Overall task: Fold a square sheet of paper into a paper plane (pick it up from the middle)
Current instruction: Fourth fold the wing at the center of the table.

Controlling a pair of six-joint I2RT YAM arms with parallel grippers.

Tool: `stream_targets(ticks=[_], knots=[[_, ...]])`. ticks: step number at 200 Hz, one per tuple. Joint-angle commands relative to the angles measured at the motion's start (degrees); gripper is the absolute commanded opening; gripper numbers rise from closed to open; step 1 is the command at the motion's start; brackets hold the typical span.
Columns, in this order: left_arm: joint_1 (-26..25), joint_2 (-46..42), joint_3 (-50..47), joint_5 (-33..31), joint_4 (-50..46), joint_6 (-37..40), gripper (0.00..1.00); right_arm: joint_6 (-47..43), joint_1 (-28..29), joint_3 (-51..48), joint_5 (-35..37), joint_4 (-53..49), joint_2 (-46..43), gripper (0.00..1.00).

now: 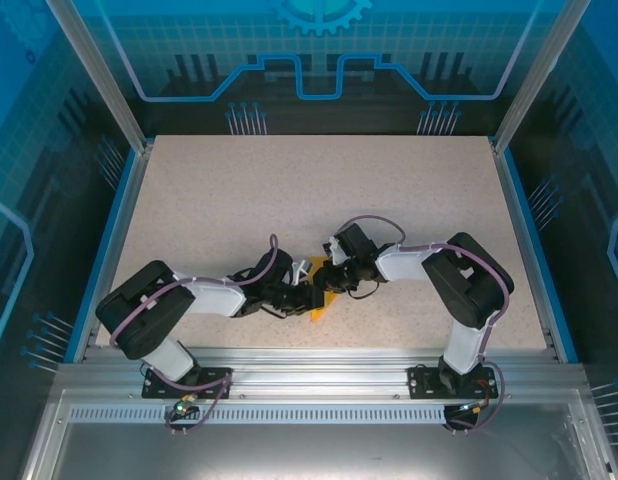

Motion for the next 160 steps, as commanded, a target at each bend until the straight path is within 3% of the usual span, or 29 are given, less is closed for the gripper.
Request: stream_targets(ticks=[1,59,94,126,160], knots=[[-0.45,2.45,1.07,-0.57,0.23,1.16,0.25,0.14,-0.98,-1.74,2.05,-5.0,2.3,0.16],[-2.26,5.41,-4.65,-2.57,2.77,-0.7,0.2,-0.09,-1.32,-0.35,0.63,-5.37,1.32,0.17],[-3.04,5.19,-9.47,-4.77,4.65,-2.44,0.18,-1.27,-2.74,1.31,0.97,-8.17,-4.33,0.2],[-3.43,5.17,-9.23,-5.57,3.41,-2.0,0.17,-1.66,-5.82,-0.46,2.38,-9.08,-10.65,0.21],[-3.75,5.68,-8.22,-6.08,3.04,-1.99,0.16,-1.46,-4.51,-2.09,0.01,-7.07,-10.62,0.16]])
